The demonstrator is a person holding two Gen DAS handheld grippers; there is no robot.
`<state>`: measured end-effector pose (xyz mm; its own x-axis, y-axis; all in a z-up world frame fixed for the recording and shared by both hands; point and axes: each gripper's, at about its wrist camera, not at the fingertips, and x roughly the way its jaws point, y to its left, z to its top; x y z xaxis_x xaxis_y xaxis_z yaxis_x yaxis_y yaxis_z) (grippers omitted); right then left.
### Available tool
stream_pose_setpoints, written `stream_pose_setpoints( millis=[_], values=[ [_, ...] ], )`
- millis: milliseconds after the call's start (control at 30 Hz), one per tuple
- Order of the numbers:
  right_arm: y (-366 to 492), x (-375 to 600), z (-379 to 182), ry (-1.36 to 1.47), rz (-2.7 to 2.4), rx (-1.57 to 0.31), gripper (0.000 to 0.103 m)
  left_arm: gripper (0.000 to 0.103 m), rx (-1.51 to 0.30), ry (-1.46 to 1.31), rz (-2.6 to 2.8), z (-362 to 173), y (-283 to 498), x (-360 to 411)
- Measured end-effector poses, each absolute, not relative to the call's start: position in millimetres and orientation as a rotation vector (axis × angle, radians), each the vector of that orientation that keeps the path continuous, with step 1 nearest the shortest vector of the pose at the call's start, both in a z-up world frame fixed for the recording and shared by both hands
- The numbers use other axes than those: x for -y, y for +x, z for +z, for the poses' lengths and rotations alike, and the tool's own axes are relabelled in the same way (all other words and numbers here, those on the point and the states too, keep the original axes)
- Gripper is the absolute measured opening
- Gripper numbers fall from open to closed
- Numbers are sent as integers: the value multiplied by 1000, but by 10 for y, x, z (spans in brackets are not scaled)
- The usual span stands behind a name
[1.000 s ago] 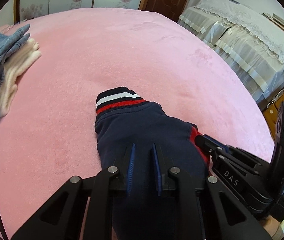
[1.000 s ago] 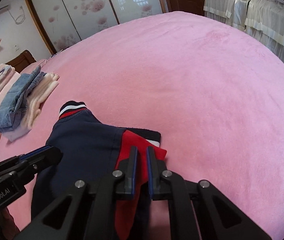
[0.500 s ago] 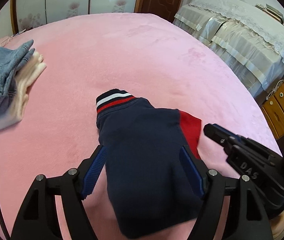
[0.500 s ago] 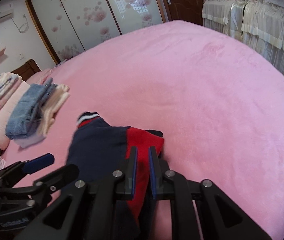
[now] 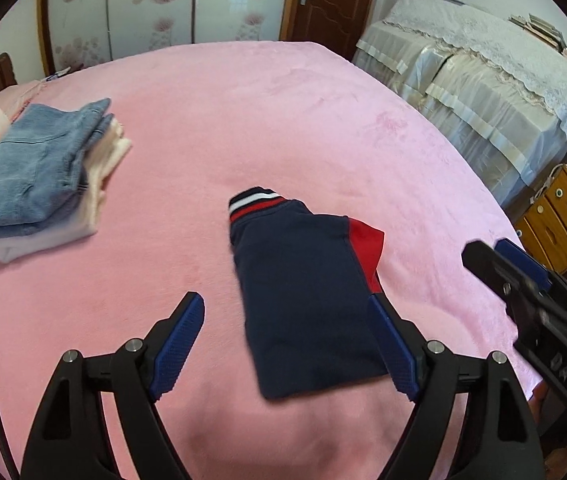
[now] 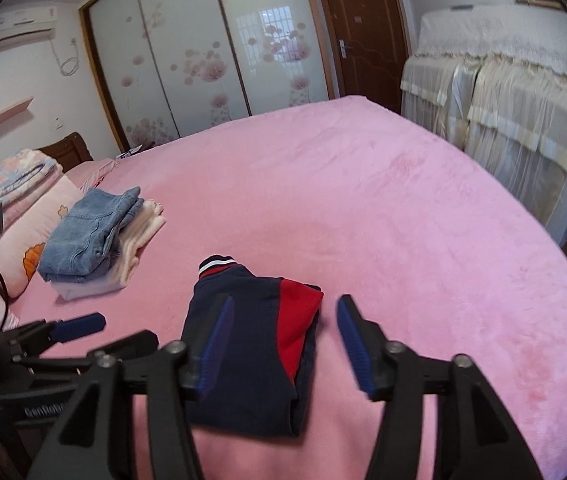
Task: Fold large clothes
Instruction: 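Grasp the folded jacket bundle with both tools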
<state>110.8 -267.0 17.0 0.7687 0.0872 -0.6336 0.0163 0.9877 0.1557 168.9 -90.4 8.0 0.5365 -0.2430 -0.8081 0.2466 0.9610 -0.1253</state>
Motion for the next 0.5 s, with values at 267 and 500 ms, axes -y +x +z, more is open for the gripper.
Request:
stream_pose_setpoints(
  millis=[267,500],
  values=[
    [951,2578,204,83,46,-691,76,82,-969,-37,-296,132,1578,760],
    [934,2654,3,145,74,-749,76,82,-1017,-68,-291,-118,1579,712]
  ],
)
